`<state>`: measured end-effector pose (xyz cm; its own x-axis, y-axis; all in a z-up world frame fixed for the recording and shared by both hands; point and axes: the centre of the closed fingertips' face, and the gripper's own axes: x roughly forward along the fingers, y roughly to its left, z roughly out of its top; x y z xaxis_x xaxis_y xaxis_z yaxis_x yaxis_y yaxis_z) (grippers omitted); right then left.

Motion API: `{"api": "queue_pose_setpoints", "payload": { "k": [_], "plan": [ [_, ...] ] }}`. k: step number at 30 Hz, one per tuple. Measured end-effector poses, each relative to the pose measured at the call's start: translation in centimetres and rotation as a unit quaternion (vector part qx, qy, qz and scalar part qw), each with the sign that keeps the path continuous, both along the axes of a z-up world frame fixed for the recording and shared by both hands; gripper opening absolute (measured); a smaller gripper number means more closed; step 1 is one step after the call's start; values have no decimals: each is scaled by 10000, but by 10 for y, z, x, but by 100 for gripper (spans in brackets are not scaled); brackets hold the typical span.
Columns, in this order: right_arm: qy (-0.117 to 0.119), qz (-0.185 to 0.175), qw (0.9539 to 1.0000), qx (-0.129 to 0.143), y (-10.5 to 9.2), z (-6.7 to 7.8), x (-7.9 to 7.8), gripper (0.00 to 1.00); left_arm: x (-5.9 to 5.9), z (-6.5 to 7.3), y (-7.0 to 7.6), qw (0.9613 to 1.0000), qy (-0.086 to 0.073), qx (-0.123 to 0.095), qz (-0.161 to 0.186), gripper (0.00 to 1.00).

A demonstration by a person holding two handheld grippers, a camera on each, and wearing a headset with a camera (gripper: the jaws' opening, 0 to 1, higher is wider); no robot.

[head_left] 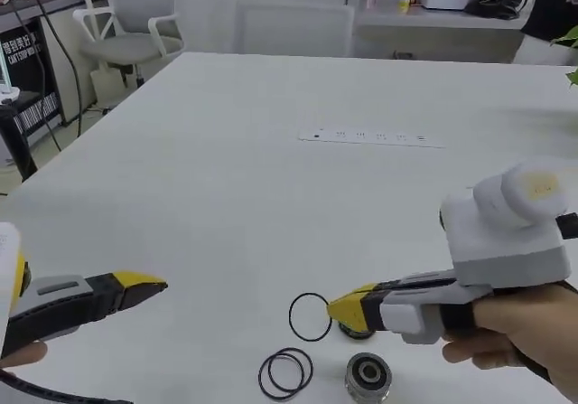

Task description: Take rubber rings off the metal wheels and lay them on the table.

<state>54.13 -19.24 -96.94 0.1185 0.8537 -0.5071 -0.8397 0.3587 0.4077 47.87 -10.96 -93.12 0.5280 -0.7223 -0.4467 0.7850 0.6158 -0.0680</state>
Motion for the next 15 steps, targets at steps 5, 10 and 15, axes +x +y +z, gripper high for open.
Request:
{"api": "queue_pose_setpoints", "payload": {
  "k": [5,10,15],
  "plan": [
    [62,274,9994,-187,7,-11,-14,0,1,-1,2,10000,10,34,58,90],
    [34,408,9986,-329,11,-20,-19,0,2,-1,3,9999,-86,132,53,87],
    [41,421,9981,-458,10,-27,-20,0,3,1,5,9998,-99,51,135,85]
  ]
}}
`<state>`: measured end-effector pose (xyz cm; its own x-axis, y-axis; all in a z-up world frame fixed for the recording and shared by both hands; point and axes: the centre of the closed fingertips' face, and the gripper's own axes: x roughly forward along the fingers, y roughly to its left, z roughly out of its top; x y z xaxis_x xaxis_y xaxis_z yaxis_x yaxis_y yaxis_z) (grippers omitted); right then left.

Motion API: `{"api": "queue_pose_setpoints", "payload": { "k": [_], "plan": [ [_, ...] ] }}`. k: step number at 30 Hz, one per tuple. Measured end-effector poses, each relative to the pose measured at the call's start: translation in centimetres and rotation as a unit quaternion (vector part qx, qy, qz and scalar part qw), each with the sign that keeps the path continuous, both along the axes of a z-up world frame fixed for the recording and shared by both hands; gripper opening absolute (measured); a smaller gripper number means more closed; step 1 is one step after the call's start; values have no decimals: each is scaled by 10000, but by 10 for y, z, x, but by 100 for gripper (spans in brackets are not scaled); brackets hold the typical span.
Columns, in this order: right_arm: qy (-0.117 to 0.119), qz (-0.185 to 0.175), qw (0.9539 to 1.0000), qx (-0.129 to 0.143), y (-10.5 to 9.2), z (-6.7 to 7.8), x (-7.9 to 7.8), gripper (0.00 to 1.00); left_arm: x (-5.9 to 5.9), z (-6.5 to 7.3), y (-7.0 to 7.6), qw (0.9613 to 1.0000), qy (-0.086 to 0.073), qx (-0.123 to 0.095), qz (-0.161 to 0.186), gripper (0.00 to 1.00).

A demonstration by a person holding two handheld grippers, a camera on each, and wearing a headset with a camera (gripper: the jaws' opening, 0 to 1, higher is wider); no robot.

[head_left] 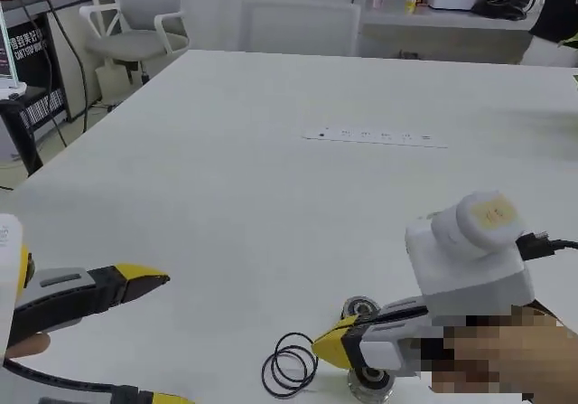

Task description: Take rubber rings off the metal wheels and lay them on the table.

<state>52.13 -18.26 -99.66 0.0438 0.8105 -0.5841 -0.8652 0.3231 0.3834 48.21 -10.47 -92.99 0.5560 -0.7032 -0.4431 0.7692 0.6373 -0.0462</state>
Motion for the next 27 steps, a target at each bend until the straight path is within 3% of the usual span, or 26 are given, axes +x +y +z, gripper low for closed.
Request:
{"api": "queue_pose_setpoints", "payload": {
  "k": [10,27],
  "plan": [
    [-77,-146,9997,-156,-3,-8,7,0,0,-1,1,10000,10,-1,27,82],
    [-236,-52,9991,-348,-2,-17,7,4,2,0,2,9999,1,-28,120,79]
  ]
}}
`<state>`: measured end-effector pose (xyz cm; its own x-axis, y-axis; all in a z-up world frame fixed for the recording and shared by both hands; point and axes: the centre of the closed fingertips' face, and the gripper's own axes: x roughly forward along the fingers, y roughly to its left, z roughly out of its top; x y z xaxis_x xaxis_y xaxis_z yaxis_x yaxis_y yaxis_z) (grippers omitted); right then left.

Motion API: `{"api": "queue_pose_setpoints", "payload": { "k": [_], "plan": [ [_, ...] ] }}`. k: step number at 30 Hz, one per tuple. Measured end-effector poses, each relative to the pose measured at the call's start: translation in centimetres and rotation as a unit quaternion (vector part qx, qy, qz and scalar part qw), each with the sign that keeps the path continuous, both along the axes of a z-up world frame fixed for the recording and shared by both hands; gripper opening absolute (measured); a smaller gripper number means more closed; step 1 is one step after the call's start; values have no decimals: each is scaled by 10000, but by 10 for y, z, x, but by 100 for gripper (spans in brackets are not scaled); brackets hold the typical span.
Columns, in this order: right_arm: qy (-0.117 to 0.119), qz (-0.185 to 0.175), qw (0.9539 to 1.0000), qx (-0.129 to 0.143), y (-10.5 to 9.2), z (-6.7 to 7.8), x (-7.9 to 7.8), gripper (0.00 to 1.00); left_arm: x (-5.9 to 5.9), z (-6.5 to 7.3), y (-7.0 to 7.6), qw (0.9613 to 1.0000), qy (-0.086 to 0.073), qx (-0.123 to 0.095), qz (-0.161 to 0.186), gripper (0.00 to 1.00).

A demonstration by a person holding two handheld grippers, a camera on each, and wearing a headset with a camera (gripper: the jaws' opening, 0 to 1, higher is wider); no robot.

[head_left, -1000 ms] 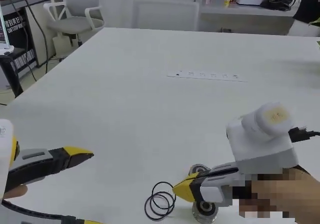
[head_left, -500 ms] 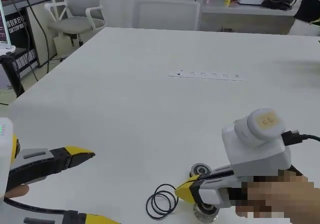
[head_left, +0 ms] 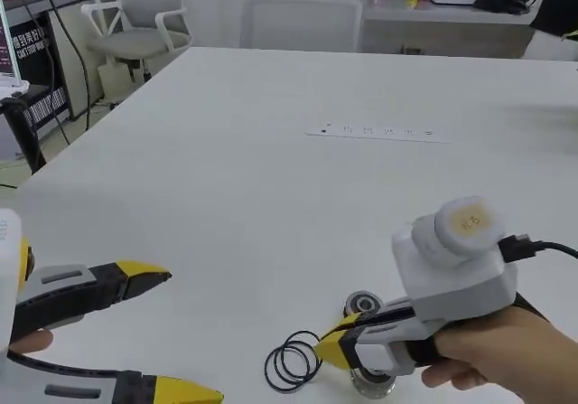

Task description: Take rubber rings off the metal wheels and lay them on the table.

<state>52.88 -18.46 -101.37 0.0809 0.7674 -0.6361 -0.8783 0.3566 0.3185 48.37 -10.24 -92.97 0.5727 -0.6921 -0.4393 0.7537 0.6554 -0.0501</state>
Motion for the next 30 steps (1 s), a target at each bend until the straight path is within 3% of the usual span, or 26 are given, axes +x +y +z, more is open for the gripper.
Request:
{"api": "queue_pose_setpoints", "payload": {
  "k": [12,30],
  "plan": [
    [-103,7,9999,-89,-2,-3,3,8,0,0,0,10000,-6,-13,10,79],
    [-359,-750,9961,294,-28,25,42,10,-2,-1,-3,9999,31,33,-115,78]
  ]
}}
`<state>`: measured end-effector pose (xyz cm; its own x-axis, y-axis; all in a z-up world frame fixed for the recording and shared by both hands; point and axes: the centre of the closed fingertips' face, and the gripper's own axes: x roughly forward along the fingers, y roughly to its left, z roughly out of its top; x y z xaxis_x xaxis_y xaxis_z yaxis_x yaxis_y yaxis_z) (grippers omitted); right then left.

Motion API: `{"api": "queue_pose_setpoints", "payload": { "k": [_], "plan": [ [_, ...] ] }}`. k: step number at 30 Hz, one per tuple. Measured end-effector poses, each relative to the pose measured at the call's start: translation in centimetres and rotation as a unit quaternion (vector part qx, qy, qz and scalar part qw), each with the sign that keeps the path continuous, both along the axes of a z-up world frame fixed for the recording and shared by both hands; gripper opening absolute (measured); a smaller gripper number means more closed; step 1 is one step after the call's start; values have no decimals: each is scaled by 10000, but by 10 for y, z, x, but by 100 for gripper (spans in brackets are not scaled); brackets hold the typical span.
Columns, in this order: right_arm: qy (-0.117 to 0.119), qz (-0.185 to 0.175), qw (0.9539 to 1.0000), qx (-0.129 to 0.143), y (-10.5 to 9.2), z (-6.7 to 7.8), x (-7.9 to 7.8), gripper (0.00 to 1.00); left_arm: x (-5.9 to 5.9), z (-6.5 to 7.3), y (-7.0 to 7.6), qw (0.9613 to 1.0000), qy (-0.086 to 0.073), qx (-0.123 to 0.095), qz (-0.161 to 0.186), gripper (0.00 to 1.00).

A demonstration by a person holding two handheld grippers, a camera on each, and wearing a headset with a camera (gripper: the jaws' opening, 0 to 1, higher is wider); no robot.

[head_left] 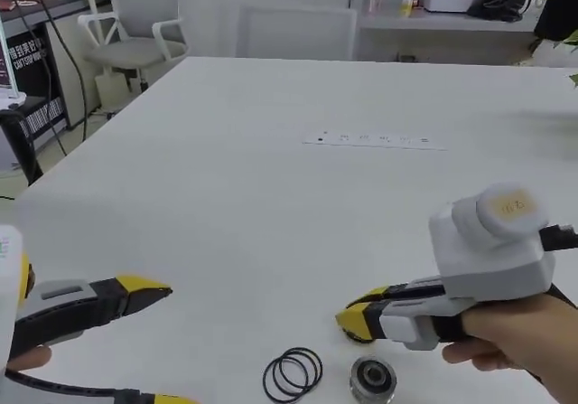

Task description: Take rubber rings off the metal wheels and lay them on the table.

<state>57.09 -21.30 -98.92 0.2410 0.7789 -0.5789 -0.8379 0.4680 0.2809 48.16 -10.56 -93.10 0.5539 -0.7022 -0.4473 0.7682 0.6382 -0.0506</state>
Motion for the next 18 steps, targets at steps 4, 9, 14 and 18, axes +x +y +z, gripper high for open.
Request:
{"api": "queue_pose_setpoints", "payload": {
  "k": [4,9,14,18],
  "plan": [
    [-110,-197,9997,25,-10,3,10,10,1,3,-1,10000,-83,25,-36,78],
    [-7,-592,9981,155,-25,4,23,10,-1,7,-3,9996,-186,123,-151,78],
    [-9,-740,9973,22,-39,-3,28,11,2,19,-7,9994,-288,51,-195,79],
    [195,-693,9974,-4,-41,-10,24,14,6,37,-18,9982,-478,-77,-344,78]
  ]
}}
